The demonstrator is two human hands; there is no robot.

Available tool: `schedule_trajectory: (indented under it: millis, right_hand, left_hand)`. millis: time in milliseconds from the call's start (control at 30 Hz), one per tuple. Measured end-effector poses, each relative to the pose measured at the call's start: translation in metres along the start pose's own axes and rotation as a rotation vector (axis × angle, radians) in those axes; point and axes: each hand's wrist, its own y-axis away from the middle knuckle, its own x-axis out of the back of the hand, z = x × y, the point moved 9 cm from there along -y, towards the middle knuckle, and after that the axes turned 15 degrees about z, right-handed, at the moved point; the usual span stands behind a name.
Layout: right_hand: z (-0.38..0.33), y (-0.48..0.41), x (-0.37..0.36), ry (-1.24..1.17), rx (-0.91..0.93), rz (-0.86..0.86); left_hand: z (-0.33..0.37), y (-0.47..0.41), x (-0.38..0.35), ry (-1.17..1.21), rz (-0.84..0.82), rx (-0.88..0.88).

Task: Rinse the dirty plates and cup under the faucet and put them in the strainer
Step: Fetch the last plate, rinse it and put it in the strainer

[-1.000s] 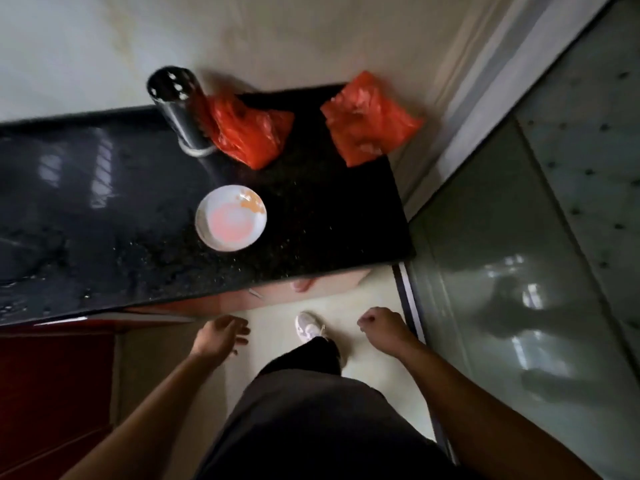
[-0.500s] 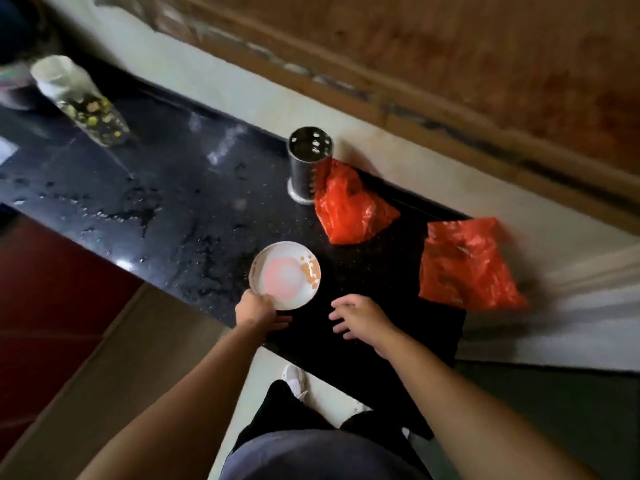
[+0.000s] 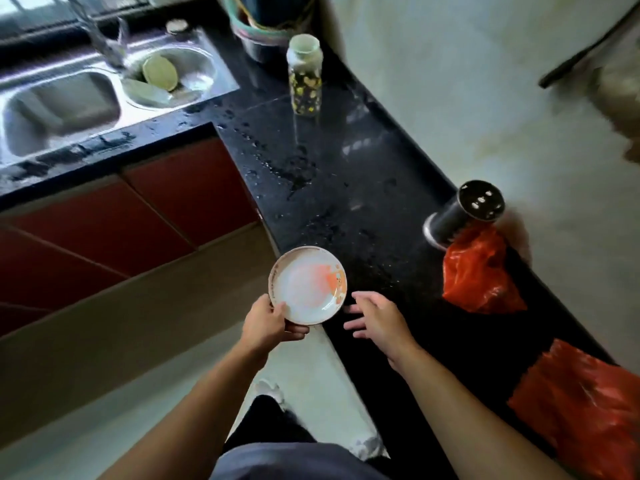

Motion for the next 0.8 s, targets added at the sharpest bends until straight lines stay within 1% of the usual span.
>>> schedule_trajectory:
  millis: [167, 333, 433, 633, 733, 800]
  right_hand:
    - [-0.06, 0.002, -0.102, -0.036, 0.071, -0.078]
    - [-0.116, 0.009, -0.198, 0.063, 0.146, -0.13]
    - [-0.149, 0.012, -0.247, 0.072, 0.196, -0.151]
    - [-0.222, -0.015, -0.321, 0.183, 0.333, -0.142]
    - [-0.257, -0.031, -0.36, 0.231, 0.385, -0.197]
    - [-0.281, -0.044, -0.386, 0.247, 0.417, -0.241]
  left_hand:
    - [0.029, -0.042, 0.089, 0.041, 0.007, -0.048]
    - [0.078, -0.087, 0.188, 0.022, 0.055, -0.112]
    - [0.1, -0.111, 0.236, 0.029, 0.079, -0.125]
    - [0.131, -0.171, 0.291, 0.168, 0.138, -0.107]
    - [0.15, -0.206, 0.305, 0.211, 0.176, -0.084]
    - [0.166, -0.229, 0.316, 0.238, 0.231, -0.073]
